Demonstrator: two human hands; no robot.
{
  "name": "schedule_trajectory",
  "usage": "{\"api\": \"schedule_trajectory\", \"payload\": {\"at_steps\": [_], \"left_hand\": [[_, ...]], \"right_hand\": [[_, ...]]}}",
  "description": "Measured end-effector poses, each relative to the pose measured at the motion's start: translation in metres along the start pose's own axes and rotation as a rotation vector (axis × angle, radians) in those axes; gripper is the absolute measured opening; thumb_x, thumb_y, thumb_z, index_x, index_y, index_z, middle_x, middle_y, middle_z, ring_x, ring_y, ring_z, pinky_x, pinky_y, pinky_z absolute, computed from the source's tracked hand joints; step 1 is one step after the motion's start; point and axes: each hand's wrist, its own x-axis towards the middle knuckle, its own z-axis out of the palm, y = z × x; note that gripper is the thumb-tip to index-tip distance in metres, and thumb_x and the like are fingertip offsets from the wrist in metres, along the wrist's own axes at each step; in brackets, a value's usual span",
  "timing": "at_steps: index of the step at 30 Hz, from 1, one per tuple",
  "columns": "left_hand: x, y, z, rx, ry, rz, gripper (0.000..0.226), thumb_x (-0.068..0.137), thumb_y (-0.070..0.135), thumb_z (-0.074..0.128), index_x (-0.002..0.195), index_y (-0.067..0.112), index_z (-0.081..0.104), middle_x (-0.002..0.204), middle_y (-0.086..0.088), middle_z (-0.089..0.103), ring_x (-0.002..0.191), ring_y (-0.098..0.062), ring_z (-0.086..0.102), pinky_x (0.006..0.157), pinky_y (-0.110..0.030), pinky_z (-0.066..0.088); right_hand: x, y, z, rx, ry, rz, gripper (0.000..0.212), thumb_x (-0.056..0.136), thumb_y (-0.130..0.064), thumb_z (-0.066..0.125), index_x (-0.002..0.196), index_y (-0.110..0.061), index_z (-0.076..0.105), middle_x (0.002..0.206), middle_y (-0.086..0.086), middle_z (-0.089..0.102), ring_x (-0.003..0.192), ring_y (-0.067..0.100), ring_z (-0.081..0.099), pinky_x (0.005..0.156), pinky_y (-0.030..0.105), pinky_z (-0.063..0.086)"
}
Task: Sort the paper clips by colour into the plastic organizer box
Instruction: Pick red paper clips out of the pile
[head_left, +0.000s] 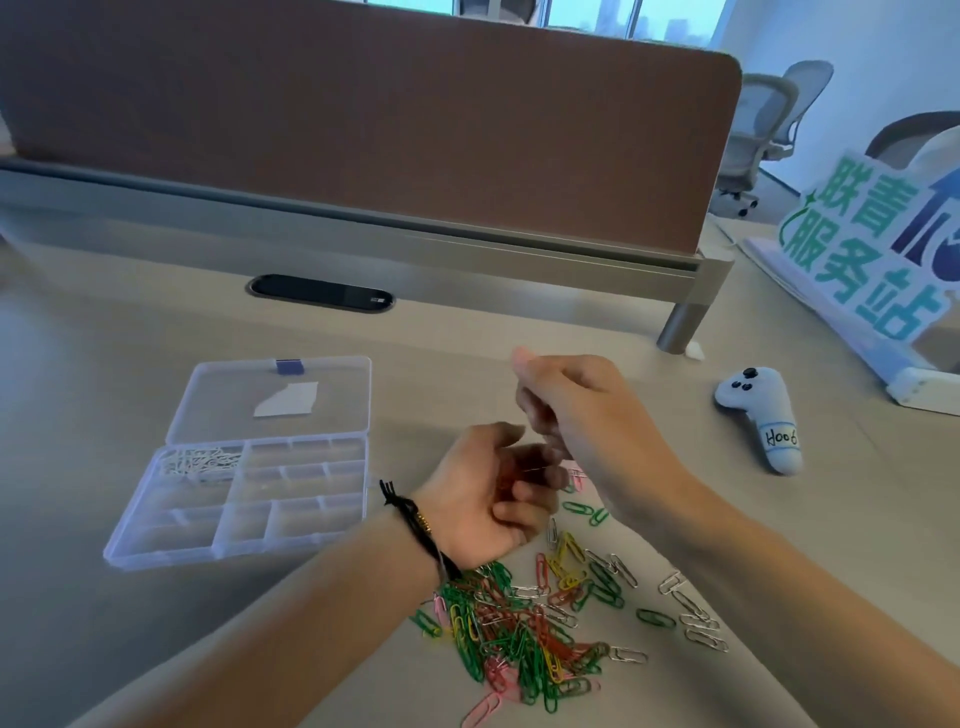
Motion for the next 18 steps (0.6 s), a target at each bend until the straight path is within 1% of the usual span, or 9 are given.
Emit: {"api": "schedule_trajectory", "payload": {"at_steps": [2, 4, 6, 8, 9, 11, 14, 16, 18], "left_hand": [[0.005, -0.001, 0.005, -0.039, 0.018, -0.007, 0.044, 0.097, 0.023, 0.036, 0.061, 0.006, 0.055, 0.061, -0.006, 0.046, 0.038, -0.008, 0.030, 0.027, -0.015, 0.017], [0.008, 0.003, 0.005, -0.034, 0.051, 0.022, 0.038, 0.096, 0.021, 0.038, 0.062, 0.010, 0.052, 0.057, -0.001, 0.041, 0.035, -0.007, 0.027, 0.027, -0.016, 0.015], [0.007, 0.016, -0.003, -0.038, 0.097, 0.104, 0.033, 0.096, 0.016, 0.038, 0.066, 0.014, 0.050, 0.055, 0.003, 0.035, 0.034, -0.006, 0.025, 0.028, -0.016, 0.014], [0.005, 0.033, -0.013, -0.079, 0.136, 0.185, 0.030, 0.096, 0.009, 0.035, 0.071, 0.015, 0.050, 0.055, 0.004, 0.034, 0.035, -0.006, 0.026, 0.029, -0.016, 0.015], [0.004, 0.041, -0.017, -0.097, 0.156, 0.207, 0.029, 0.096, 0.007, 0.033, 0.073, 0.014, 0.050, 0.056, 0.004, 0.035, 0.036, -0.006, 0.027, 0.029, -0.017, 0.016], [0.002, 0.051, -0.024, -0.087, 0.181, 0.223, 0.027, 0.097, 0.005, 0.033, 0.078, 0.013, 0.051, 0.058, 0.003, 0.036, 0.038, -0.007, 0.029, 0.030, -0.017, 0.018], [0.001, 0.056, -0.025, 0.018, 0.176, 0.208, 0.019, 0.093, 0.004, 0.037, 0.088, 0.011, 0.055, 0.064, 0.000, 0.044, 0.043, -0.008, 0.031, 0.032, -0.017, 0.021], [0.000, 0.059, -0.026, 0.137, 0.180, 0.199, 0.016, 0.091, 0.010, 0.040, 0.092, 0.009, 0.057, 0.069, -0.003, 0.048, 0.045, -0.009, 0.034, 0.032, -0.017, 0.022], [-0.001, 0.060, -0.027, 0.309, 0.200, 0.190, 0.023, 0.093, 0.024, 0.045, 0.089, 0.007, 0.060, 0.070, -0.004, 0.049, 0.046, -0.010, 0.035, 0.032, -0.017, 0.021]], "right_hand": [[0.007, 0.000, -0.003, 0.085, -0.003, 0.054, 0.053, 0.105, -0.036, 0.045, 0.061, -0.006, 0.043, 0.055, 0.000, 0.029, 0.050, 0.014, 0.024, 0.049, 0.026, 0.025], [0.016, 0.007, -0.015, 0.020, -0.013, 0.040, 0.053, 0.105, -0.035, 0.046, 0.060, -0.006, 0.042, 0.055, 0.003, 0.029, 0.051, 0.016, 0.023, 0.048, 0.026, 0.023], [0.026, 0.024, -0.030, -0.365, -0.047, -0.014, 0.050, 0.103, -0.034, 0.049, 0.059, -0.012, 0.052, 0.053, -0.003, 0.042, 0.048, 0.012, 0.034, 0.050, 0.024, 0.029], [0.035, 0.042, -0.039, -0.758, -0.148, 0.049, 0.037, 0.100, -0.030, 0.053, 0.065, -0.022, 0.064, 0.066, -0.009, 0.058, 0.062, 0.009, 0.054, 0.060, 0.022, 0.039], [0.038, 0.049, -0.041, -0.873, -0.184, 0.103, 0.034, 0.098, -0.032, 0.054, 0.067, -0.022, 0.065, 0.072, -0.007, 0.062, 0.071, 0.014, 0.059, 0.065, 0.027, 0.045], [0.043, 0.055, -0.038, -1.055, -0.193, 0.151, 0.034, 0.094, -0.041, 0.060, 0.069, -0.019, 0.067, 0.073, 0.001, 0.065, 0.074, 0.024, 0.062, 0.064, 0.033, 0.049], [0.050, 0.045, -0.033, -1.246, -0.194, 0.069, 0.028, 0.084, -0.048, 0.073, 0.085, -0.020, 0.072, 0.087, 0.003, 0.067, 0.083, 0.027, 0.062, 0.065, 0.031, 0.044], [0.051, 0.038, -0.030, -1.359, -0.267, -0.007, 0.031, 0.085, -0.045, 0.073, 0.091, -0.014, 0.068, 0.094, 0.006, 0.066, 0.082, 0.027, 0.058, 0.068, 0.032, 0.044], [0.049, 0.036, -0.025, -1.467, -0.333, -0.071, 0.027, 0.090, -0.038, 0.069, 0.084, -0.013, 0.058, 0.095, 0.010, 0.066, 0.078, 0.028, 0.055, 0.067, 0.032, 0.042]]}}
